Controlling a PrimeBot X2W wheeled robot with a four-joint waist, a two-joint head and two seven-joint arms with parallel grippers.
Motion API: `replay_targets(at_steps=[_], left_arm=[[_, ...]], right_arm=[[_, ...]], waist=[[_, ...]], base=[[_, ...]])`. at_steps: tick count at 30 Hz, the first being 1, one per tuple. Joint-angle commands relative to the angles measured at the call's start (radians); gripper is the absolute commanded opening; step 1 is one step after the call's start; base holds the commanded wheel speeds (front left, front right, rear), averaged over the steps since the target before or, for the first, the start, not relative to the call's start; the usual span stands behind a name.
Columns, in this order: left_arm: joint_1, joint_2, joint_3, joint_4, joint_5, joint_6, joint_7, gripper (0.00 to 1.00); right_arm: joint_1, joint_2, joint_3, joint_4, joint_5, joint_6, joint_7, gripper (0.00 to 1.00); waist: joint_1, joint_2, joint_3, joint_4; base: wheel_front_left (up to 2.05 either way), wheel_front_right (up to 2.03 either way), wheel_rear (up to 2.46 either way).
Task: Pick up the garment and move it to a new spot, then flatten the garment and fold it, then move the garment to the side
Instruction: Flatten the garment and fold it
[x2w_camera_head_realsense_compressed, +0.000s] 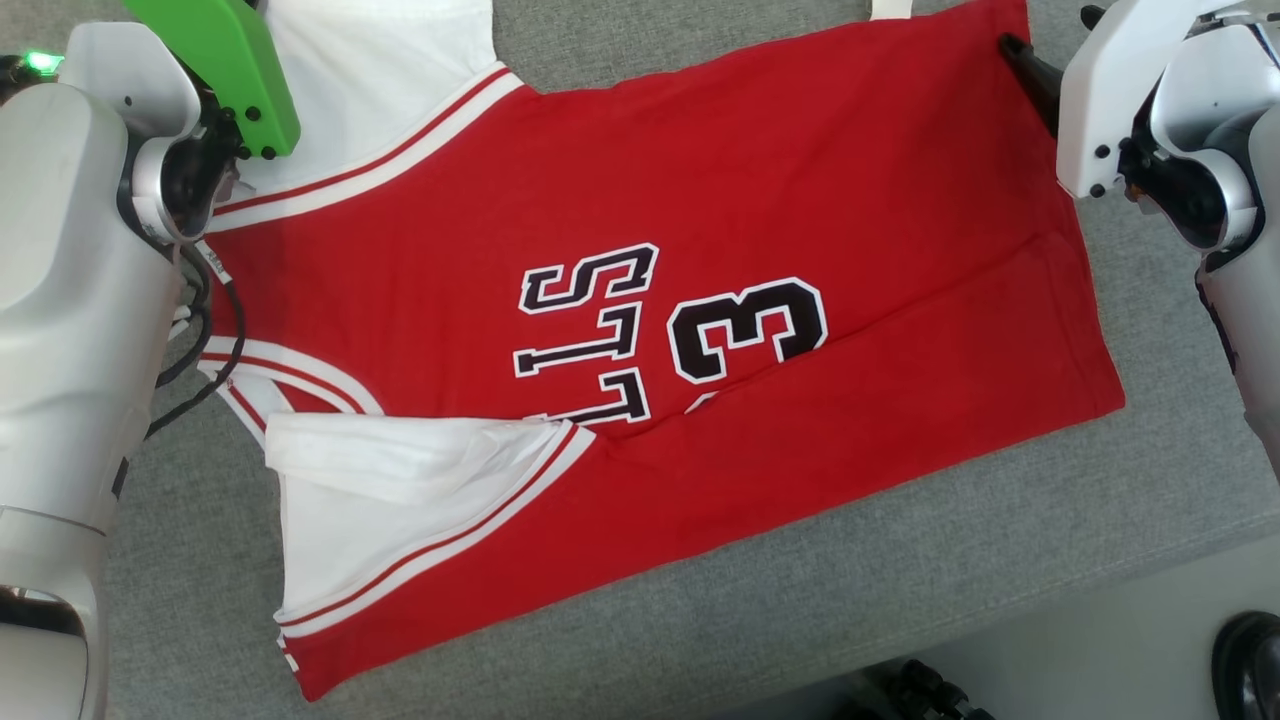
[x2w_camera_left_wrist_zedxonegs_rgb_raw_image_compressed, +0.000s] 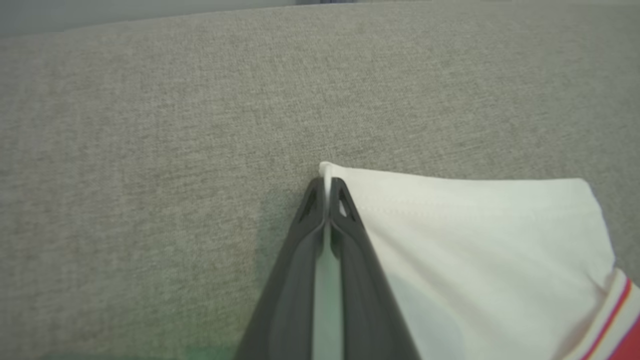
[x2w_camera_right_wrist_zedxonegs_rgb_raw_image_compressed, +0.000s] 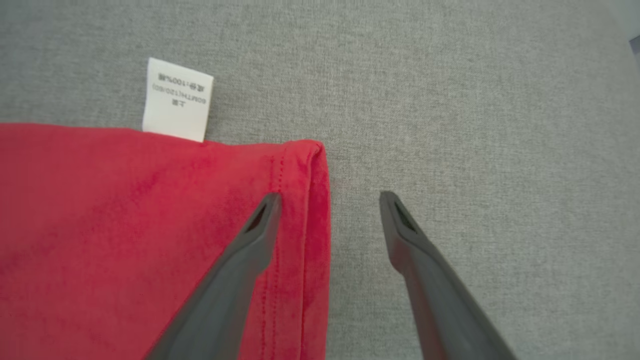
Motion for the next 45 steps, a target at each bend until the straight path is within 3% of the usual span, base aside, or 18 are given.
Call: replay_targets(at_steps=[1, 8, 17, 18, 19, 27, 33, 45], left_arm=[[0.024, 0.013, -0.003, 0.0, 0.007, 0.009, 0.003, 0.0], [0.03, 0.016, -0.01, -0.028, 0.001, 0.008, 0.01, 0.0], [0.024, -0.006, -0.026, -0.061, 0.003, 0.005, 0.009, 0.0], [0.023, -0.009, -0.027, -0.064, 0.004, 0.003, 0.006, 0.0], [0.023, -0.01, -0.028, -0.066, 0.005, 0.002, 0.0, 0.0], [0.052, -0.039, -0.007, -0.102, 0.021, 0.026, -0.165, 0.0], [0.144, -0.066, -0.022, -0.145, 0.026, -0.022, -0.297, 0.0], [0.39, -0.074, -0.018, -0.288, 0.026, -0.041, -0.565, 0.0]], right_arm=[[-0.006, -0.01, 0.001, 0.007, 0.003, -0.002, -0.018, 1.0], [-0.052, -0.007, 0.027, 0.037, 0.002, -0.002, -0.049, 1.0], [-0.093, -0.007, 0.1, 0.141, 0.004, -0.002, -0.003, 1.0], [-0.095, -0.01, 0.106, 0.148, 0.009, -0.002, -0.003, 0.33], [-0.097, -0.013, 0.108, 0.154, 0.011, -0.002, -0.006, 0.0], [-0.079, -0.033, 0.047, 0.184, 0.014, -0.003, -0.109, 0.0], [-0.022, -0.039, 0.018, 0.198, 0.028, -0.002, -0.194, 0.0], [0.123, -0.056, 0.002, 0.191, 0.01, -0.002, -0.392, 0.0]], waist=[[0.0, 0.0, 0.008, 0.008], [0.0, 0.0, 0.024, 0.029], [0.0, 0.0, 0.046, 0.049], [0.0, 0.0, 0.046, 0.051], [0.0, 0.0, 0.046, 0.053], [0.0, 0.0, 0.013, 0.086], [0.0, 0.0, -0.039, 0.117], [0.0, 0.0, -0.189, 0.166]], base=[[0.0, 0.0, 0.0], [0.0, 0.0, 0.0], [0.0, 0.0, 0.0], [0.0, 0.0, 0.0], [0.0, 0.0, 0.0], [0.0, 0.0, 0.0], [0.0, 0.0, 0.0], [0.0, 0.0, 0.0]])
